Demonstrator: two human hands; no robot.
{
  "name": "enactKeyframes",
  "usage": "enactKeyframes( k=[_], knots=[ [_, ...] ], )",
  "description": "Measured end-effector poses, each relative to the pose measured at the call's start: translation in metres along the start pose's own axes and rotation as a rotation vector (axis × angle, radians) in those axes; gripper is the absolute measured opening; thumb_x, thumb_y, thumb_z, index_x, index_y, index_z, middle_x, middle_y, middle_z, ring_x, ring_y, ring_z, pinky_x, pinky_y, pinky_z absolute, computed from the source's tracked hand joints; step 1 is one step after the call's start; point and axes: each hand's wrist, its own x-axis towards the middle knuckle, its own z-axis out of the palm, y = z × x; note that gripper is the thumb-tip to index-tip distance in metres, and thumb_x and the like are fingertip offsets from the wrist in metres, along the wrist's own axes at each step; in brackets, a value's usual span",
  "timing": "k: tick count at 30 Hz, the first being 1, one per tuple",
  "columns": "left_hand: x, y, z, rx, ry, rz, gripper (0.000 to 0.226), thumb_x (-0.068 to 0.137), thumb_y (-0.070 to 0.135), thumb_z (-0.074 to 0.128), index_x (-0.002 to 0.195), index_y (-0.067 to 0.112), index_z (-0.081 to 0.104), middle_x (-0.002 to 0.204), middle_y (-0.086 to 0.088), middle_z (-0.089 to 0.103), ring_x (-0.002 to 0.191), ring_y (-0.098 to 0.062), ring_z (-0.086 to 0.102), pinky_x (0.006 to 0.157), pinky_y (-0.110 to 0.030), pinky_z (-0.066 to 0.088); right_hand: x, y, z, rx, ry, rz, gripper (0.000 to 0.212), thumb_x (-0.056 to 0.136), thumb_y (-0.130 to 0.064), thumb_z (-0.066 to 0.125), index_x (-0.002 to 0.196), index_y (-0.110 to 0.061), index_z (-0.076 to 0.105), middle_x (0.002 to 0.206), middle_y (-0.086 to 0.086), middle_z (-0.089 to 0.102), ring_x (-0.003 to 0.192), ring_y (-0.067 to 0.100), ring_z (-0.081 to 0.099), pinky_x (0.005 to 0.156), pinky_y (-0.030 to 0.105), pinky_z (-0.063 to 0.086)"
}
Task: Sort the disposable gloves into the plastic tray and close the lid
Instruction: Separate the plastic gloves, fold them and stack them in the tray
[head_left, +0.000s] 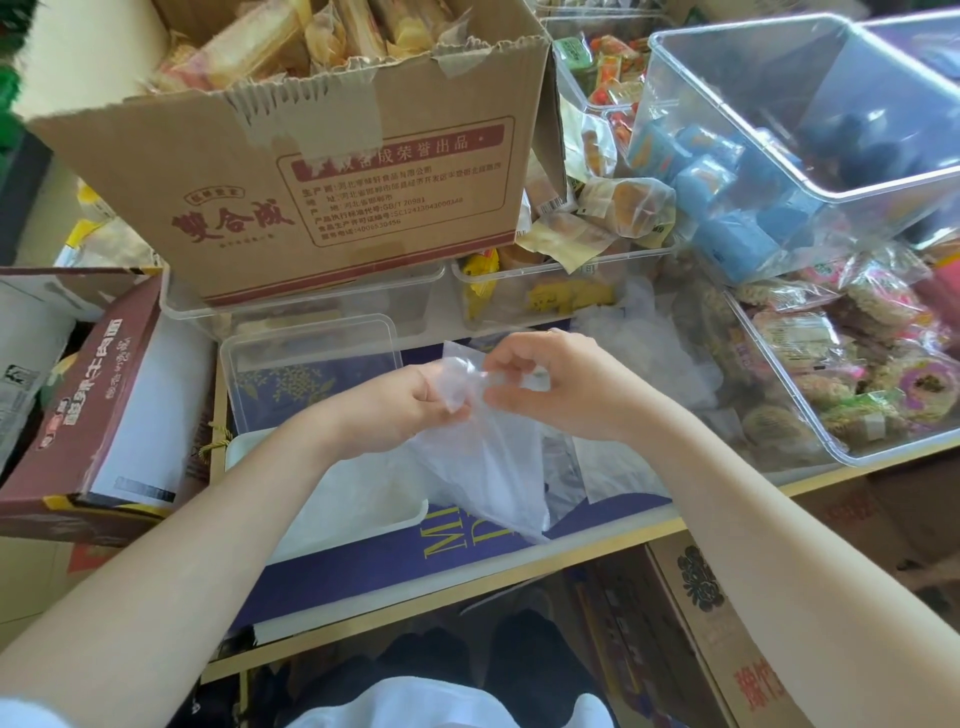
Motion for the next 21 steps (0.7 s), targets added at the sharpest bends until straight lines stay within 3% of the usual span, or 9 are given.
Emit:
enactKeyframes(
  k=[2, 5, 7, 9, 10, 12, 15, 19, 21],
  knots=[
    [0.001, 0.002, 0.001, 0.001, -0.009, 0.007, 0.017, 0.095, 0.015, 0.051, 0.107, 0.021, 0.061, 0.086, 0.008, 0.071, 0.083, -0.003, 0.063, 0.078, -0.015, 0.046, 0.001, -0.003, 0.002, 0.045, 0.021, 0.03, 0.008, 0.088, -0.027, 0.056, 0.084, -0.026, 0.062, 0.079, -0.005, 0.061, 0.081, 0.014, 0.052, 0.08, 0.031, 0.035],
    [-0.002, 0.006, 0.002, 0.001, -0.016, -0.001, 0.013, 0.095, 0.016, 0.051, 0.1, 0.024, 0.061, 0.074, 0.016, 0.067, 0.069, 0.003, 0.059, 0.067, -0.008, 0.041, 0.0, 0.001, 0.005, 0.074, 0.075, 0.044, 0.019, 0.086, -0.02, 0.056, 0.067, -0.02, 0.055, 0.067, -0.005, 0.05, 0.068, 0.014, 0.044, 0.066, 0.028, 0.032],
    [-0.002, 0.007, 0.003, -0.016, -0.027, 0.009, 0.017, 0.095, 0.017, 0.05, 0.108, 0.02, 0.061, 0.087, 0.011, 0.069, 0.08, -0.001, 0.062, 0.075, -0.011, 0.044, 0.002, 0.003, 0.005, -0.024, 0.091, 0.011, 0.013, 0.084, -0.027, 0.061, 0.074, -0.019, 0.058, 0.094, -0.003, 0.056, 0.091, 0.017, 0.047, 0.082, 0.031, 0.035],
    [-0.003, 0.01, 0.003, -0.027, -0.046, 0.019, 0.018, 0.095, 0.013, 0.049, 0.099, 0.024, 0.063, 0.082, 0.02, 0.068, 0.081, 0.005, 0.061, 0.076, -0.011, 0.043, 0.004, 0.003, 0.003, -0.054, 0.028, -0.03, 0.013, 0.081, -0.036, 0.066, 0.078, -0.026, 0.06, 0.129, -0.004, 0.049, 0.122, 0.019, 0.038, 0.102, 0.037, 0.029],
    [-0.003, 0.01, 0.003, -0.01, -0.054, 0.026, 0.022, 0.095, 0.01, 0.049, 0.092, 0.028, 0.062, 0.078, 0.025, 0.066, 0.079, 0.008, 0.059, 0.076, -0.011, 0.042, 0.006, 0.002, 0.002, -0.018, -0.005, -0.055, 0.014, 0.08, -0.038, 0.067, 0.076, -0.027, 0.06, 0.136, -0.004, 0.046, 0.128, 0.018, 0.036, 0.106, 0.037, 0.027],
    [-0.003, 0.014, 0.004, 0.038, -0.078, 0.043, 0.029, 0.095, 0.006, 0.048, 0.091, 0.031, 0.06, 0.081, 0.03, 0.064, 0.084, 0.012, 0.056, 0.08, -0.01, 0.04, 0.008, -0.001, 0.001, 0.077, -0.05, -0.057, 0.018, 0.081, -0.035, 0.068, 0.072, -0.021, 0.062, 0.125, -0.002, 0.058, 0.117, 0.012, 0.049, 0.1, 0.032, 0.036],
    [-0.002, 0.014, 0.003, 0.067, -0.08, 0.059, 0.024, 0.095, 0.001, 0.047, 0.1, 0.021, 0.059, 0.083, 0.025, 0.062, 0.083, 0.009, 0.054, 0.083, -0.015, 0.039, 0.012, 0.004, 0.002, 0.095, -0.067, -0.017, 0.021, 0.082, -0.034, 0.068, 0.078, -0.013, 0.069, 0.089, 0.001, 0.067, 0.085, 0.017, 0.058, 0.081, 0.038, 0.047],
    [-0.003, 0.012, -0.002, 0.048, -0.021, 0.051, 0.021, 0.09, 0.024, 0.057, 0.11, 0.017, 0.058, 0.097, 0.007, 0.067, 0.091, -0.002, 0.06, 0.085, -0.018, 0.044, 0.01, 0.012, -0.002, 0.246, -0.078, 0.01, 0.032, 0.082, -0.043, 0.067, 0.083, -0.011, 0.071, 0.086, 0.014, 0.068, 0.073, 0.018, 0.058, 0.07, 0.033, 0.045],
    [-0.004, 0.012, -0.004, 0.036, -0.022, 0.038, 0.018, 0.088, 0.026, 0.059, 0.105, 0.018, 0.059, 0.092, 0.007, 0.065, 0.087, -0.002, 0.06, 0.08, -0.016, 0.043, 0.007, 0.013, -0.006, 0.307, -0.109, 0.002, 0.03, 0.076, -0.046, 0.071, 0.087, -0.018, 0.071, 0.089, 0.007, 0.07, 0.079, 0.012, 0.062, 0.076, 0.032, 0.046]
  ],
)
